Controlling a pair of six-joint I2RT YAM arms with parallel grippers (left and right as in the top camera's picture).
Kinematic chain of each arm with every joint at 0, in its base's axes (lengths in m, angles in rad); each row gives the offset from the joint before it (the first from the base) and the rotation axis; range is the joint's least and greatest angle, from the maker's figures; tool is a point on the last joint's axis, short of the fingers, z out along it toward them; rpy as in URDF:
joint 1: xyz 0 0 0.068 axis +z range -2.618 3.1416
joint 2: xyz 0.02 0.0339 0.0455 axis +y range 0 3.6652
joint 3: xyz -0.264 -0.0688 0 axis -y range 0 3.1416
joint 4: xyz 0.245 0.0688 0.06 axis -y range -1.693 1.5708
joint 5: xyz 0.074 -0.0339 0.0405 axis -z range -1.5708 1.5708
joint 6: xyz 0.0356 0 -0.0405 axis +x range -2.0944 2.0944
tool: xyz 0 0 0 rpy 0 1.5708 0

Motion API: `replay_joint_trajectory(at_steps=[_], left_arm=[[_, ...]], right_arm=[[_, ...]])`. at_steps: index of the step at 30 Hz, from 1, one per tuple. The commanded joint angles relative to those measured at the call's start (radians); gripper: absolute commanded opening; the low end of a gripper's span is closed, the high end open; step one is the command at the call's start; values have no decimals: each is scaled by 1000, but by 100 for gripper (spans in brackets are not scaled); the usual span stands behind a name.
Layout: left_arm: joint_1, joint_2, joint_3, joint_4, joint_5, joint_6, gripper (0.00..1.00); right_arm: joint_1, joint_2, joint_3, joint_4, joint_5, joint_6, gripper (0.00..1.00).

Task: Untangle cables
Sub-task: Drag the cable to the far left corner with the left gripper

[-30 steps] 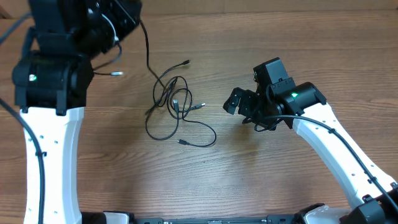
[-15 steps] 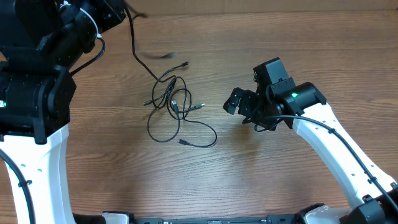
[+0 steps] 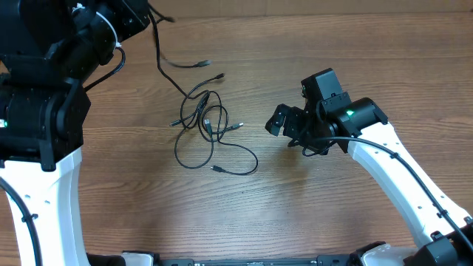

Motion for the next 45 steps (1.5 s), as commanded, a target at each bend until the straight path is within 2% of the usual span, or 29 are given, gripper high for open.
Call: replay_joint_trajectory(at_steps=[1, 5, 7, 9, 12, 14, 16, 17, 20, 22, 24, 29, 34, 37, 38, 40, 42, 45], left_arm=[[2, -5, 5, 55, 9, -24, 4], [2, -7, 7, 190, 167, -49, 4], [2, -11, 7, 280, 226, -119, 4], [2, -23, 7, 452, 287, -245, 4], [2, -29, 7, 518, 273, -306, 4], [2, -29, 7, 480, 262, -255, 4], [2, -27, 7, 325, 154, -123, 4], [2, -25, 7, 196, 13, -75, 4], [3, -12, 6, -7, -273, -22, 4], [2, 2, 6, -83, -440, 32, 4], [3, 23, 6, -145, -583, 30, 4], [3, 30, 6, -117, -558, 31, 4], [3, 14, 6, 87, -267, 30, 4], [3, 13, 6, 226, -208, 30, 4], [3, 13, 6, 262, -223, 29, 4], [10, 14, 6, 340, -359, 31, 4], [25, 27, 6, 338, -509, 32, 4], [51, 65, 6, 332, -628, 38, 4]], right_arm=[[3, -10, 9, 5, 3, -5, 100], [3, -10, 9, 5, 3, -5, 100], [3, -10, 9, 5, 3, -5, 100], [3, -10, 9, 5, 3, -5, 100], [3, -10, 9, 5, 3, -5, 100], [3, -10, 9, 5, 3, -5, 100], [3, -10, 9, 5, 3, -5, 100], [3, -10, 9, 5, 3, -5, 100], [3, -10, 9, 5, 3, -5, 100], [3, -10, 9, 5, 3, -5, 100], [3, -10, 9, 5, 3, -5, 100], [3, -10, 9, 5, 3, -5, 100], [3, -10, 9, 5, 3, -5, 100], [3, -10, 9, 5, 3, -5, 100], [3, -10, 9, 5, 3, -5, 100], [3, -10, 9, 5, 3, -5, 100], [3, -10, 9, 5, 3, -5, 100], [3, -10, 9, 5, 3, -5, 100]])
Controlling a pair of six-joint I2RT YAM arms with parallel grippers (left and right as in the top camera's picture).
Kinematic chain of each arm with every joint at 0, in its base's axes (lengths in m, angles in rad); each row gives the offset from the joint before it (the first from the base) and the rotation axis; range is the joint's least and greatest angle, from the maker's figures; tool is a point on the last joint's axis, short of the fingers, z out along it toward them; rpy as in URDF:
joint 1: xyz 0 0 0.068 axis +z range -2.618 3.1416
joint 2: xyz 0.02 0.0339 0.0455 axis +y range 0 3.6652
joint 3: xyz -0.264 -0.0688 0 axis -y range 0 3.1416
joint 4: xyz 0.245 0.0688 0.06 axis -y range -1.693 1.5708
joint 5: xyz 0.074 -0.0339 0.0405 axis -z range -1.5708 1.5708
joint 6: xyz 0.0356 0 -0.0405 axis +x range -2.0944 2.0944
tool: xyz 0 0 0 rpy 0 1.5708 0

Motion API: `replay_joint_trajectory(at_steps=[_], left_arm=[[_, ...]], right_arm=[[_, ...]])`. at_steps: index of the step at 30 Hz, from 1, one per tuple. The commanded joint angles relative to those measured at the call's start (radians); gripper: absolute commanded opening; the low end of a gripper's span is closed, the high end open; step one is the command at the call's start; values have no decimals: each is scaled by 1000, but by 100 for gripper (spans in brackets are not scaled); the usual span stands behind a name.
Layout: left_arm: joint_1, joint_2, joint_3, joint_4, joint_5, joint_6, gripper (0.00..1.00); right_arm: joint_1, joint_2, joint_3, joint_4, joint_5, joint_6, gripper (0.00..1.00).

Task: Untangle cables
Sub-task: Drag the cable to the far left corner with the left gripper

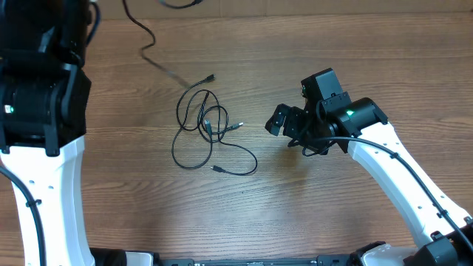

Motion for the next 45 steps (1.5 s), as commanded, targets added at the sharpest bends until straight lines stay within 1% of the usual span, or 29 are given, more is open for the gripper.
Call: replay_joint_trajectory(at_steps=[1, 3, 5, 9, 11, 12, 14, 16, 17, 20, 21, 22, 25, 26, 28, 29, 30, 32, 34, 37, 39, 42, 44, 45], left_arm=[[47, 65, 4, 3, -185, 38, 5], [79, 127, 4, 7, -184, 43, 4], [121, 203, 4, 23, -185, 75, 4], [217, 330, 4, 51, -184, 186, 4], [265, 381, 4, 33, -171, 240, 5], [288, 407, 4, 7, -148, 264, 6], [317, 438, 4, -33, -98, 277, 9], [357, 481, 4, -96, 9, 276, 11], [368, 491, 4, -116, 40, 276, 11], [396, 534, 4, -222, 103, 276, 21], [399, 547, 4, -260, 102, 276, 27], [402, 561, 4, -298, 100, 277, 38], [404, 619, 4, -449, 106, 276, 53], [403, 642, 4, -513, 123, 276, 54], [398, 665, 4, -565, 169, 285, 54], [396, 678, 4, -591, 219, 316, 56], [394, 685, 4, -612, 290, 383, 62], [394, 684, 4, -620, 372, 465, 69], [395, 669, 5, -621, 432, 489, 79], [397, 647, 6, -614, 488, 489, 100], [397, 647, 6, -604, 518, 482, 100], [385, 648, 4, -608, 516, 491, 100], [367, 648, 2, -616, 511, 562, 100], [360, 648, -2, -613, 487, 578, 100]], right_arm=[[3, -10, 9, 2, 3, -5, 100], [3, -10, 9, 2, 3, -5, 100], [3, -10, 9, 2, 3, -5, 100], [3, -10, 9, 2, 3, -5, 100], [3, -10, 9, 2, 3, -5, 100], [3, -10, 9, 2, 3, -5, 100], [3, -10, 9, 2, 3, -5, 100], [3, -10, 9, 2, 3, -5, 100], [3, -10, 9, 2, 3, -5, 100], [3, -10, 9, 2, 3, -5, 100], [3, -10, 9, 2, 3, -5, 100], [3, -10, 9, 2, 3, -5, 100], [3, -10, 9, 2, 3, -5, 100], [3, -10, 9, 2, 3, -5, 100], [3, -10, 9, 2, 3, -5, 100], [3, -10, 9, 2, 3, -5, 100], [3, -10, 9, 2, 3, -5, 100], [3, -10, 9, 2, 3, -5, 100], [3, -10, 9, 2, 3, -5, 100], [3, -10, 9, 2, 3, -5, 100], [3, -10, 9, 2, 3, -5, 100], [3, -10, 9, 2, 3, -5, 100], [3, -10, 9, 2, 3, -5, 100], [3, -10, 9, 2, 3, -5, 100]])
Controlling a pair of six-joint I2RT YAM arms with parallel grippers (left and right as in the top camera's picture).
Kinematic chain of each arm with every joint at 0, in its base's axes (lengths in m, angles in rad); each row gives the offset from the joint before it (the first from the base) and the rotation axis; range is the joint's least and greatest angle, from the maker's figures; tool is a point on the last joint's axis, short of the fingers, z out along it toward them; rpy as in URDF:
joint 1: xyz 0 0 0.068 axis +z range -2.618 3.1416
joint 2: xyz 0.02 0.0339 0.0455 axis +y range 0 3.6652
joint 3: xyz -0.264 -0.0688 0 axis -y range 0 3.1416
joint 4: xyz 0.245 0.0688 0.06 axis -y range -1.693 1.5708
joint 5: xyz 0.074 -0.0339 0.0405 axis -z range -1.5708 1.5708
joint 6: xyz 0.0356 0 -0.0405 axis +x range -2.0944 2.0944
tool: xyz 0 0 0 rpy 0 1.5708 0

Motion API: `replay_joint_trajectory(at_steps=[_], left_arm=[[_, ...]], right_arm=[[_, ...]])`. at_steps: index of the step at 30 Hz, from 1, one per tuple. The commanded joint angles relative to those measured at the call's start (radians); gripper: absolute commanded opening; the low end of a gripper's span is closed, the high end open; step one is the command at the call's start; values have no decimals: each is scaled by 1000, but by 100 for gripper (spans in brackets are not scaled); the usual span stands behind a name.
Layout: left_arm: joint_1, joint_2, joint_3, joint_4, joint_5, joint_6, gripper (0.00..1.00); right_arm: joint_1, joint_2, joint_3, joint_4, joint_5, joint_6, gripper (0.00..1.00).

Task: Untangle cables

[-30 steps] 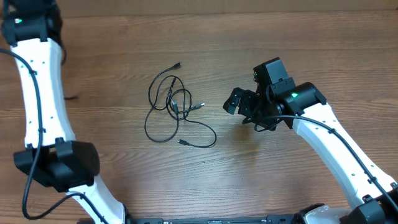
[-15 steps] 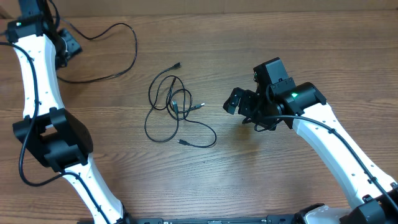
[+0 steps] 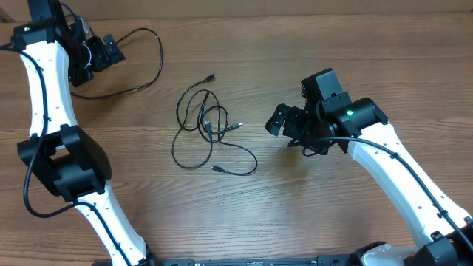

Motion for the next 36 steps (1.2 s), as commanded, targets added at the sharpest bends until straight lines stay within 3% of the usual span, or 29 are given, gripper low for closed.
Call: replay_joint_trajectory(at_steps=[1, 3, 5, 11, 17, 22, 28, 33, 36], left_arm=[[-39, -35, -10, 3, -55, 92, 100], [-61, -35, -45, 2, -287, -7, 100], [-48, -35, -69, -3, -369, -134, 100], [61, -35, -180, 18, -326, -399, 100], [70, -35, -298, 137, -333, -396, 100], [68, -35, -353, 208, -325, -572, 100], [18, -35, -358, 360, -305, -571, 100], [-49, -34, -365, 372, -299, -617, 97], [-81, -34, -365, 360, -390, -636, 94]], right_arm=[[3, -10, 9, 3, 2, -5, 100], [3, -10, 9, 3, 2, -5, 100], [3, -10, 9, 3, 2, -5, 100], [3, -10, 9, 3, 2, -5, 100], [3, -10, 9, 3, 2, -5, 100], [3, -10, 9, 3, 2, -5, 100], [3, -10, 9, 3, 2, -5, 100], [3, -10, 9, 3, 2, -5, 100], [3, -10, 9, 3, 2, -5, 100]])
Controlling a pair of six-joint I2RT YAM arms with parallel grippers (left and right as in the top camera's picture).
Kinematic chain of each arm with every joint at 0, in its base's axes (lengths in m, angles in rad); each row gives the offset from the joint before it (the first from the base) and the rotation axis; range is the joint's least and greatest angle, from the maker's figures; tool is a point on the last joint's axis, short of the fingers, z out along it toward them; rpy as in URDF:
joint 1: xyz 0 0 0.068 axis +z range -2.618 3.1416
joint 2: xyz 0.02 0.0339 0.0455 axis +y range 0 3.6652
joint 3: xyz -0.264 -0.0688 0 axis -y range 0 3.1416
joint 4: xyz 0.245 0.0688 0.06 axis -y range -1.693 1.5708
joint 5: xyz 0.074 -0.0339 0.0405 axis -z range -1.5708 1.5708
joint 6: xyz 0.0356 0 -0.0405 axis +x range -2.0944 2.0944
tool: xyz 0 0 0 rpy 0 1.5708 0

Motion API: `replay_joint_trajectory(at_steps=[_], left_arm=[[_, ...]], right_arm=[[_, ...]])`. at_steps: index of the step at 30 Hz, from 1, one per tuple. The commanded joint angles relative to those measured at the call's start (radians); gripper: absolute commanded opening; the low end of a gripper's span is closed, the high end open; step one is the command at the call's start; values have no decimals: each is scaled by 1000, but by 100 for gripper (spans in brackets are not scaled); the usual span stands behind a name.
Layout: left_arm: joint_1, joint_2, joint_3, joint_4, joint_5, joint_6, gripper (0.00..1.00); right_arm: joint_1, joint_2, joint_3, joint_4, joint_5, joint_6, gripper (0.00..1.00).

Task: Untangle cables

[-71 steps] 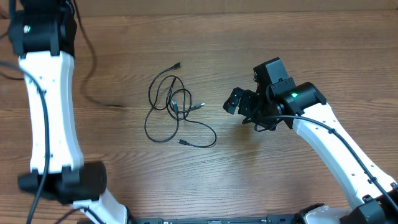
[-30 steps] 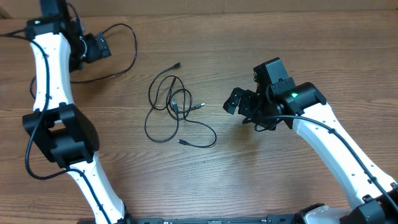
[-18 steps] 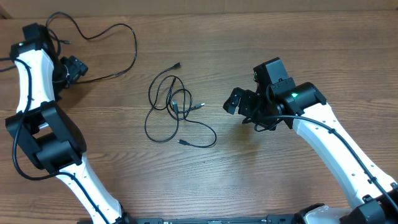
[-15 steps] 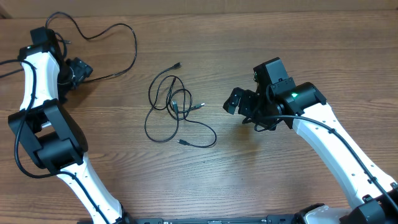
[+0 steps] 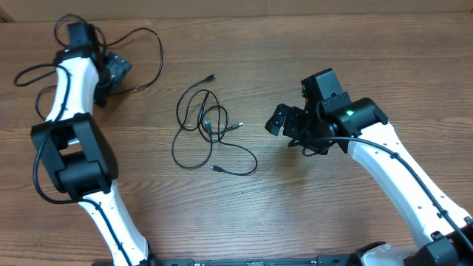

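One black cable (image 5: 151, 52) lies in a loose loop at the table's far left, apart from the others. My left gripper (image 5: 114, 72) sits just beside it and appears open, with no cable lifted. A tangle of thin black cables (image 5: 203, 125) with small plugs lies in the middle of the table. My right gripper (image 5: 279, 122) hovers to the right of that tangle, looking open and holding nothing.
The wooden table (image 5: 332, 44) carries only the cables. The left arm's white links (image 5: 66, 89) stretch along the left side, and the right arm (image 5: 399, 170) comes in from the lower right.
My left gripper has shifted a little down and right beside the separated cable, and the arm has drawn back. The cable's loop stays where it lay. The right arm has not moved.
First the left arm held one cable raised at the top left, its end still lying by the tangle. Then that cable was pulled clear of the tangle. Later it lay looped at the far left under the gripper, and now rests there alone.
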Motion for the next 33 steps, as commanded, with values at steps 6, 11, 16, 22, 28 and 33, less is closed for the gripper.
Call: replay_joint_trajectory(at_steps=[6, 11, 16, 22, 28, 33], left_arm=[[-24, -31, -57, -13, -117, -150, 94], [-27, -31, -127, 84, -87, -169, 94], [-31, -31, -174, 164, -91, -188, 92], [-31, -16, -196, 222, -93, -181, 68], [-31, 50, -196, 229, -74, -150, 26], [-25, 58, -193, 268, -69, -83, 4]], right_arm=[[3, -10, 9, 3, 3, -5, 100], [3, -10, 9, 3, 3, -5, 100], [3, -10, 9, 3, 3, -4, 100], [3, -10, 9, 3, 3, -4, 100], [3, -10, 9, 3, 3, -5, 100], [3, -10, 9, 3, 3, -5, 100]])
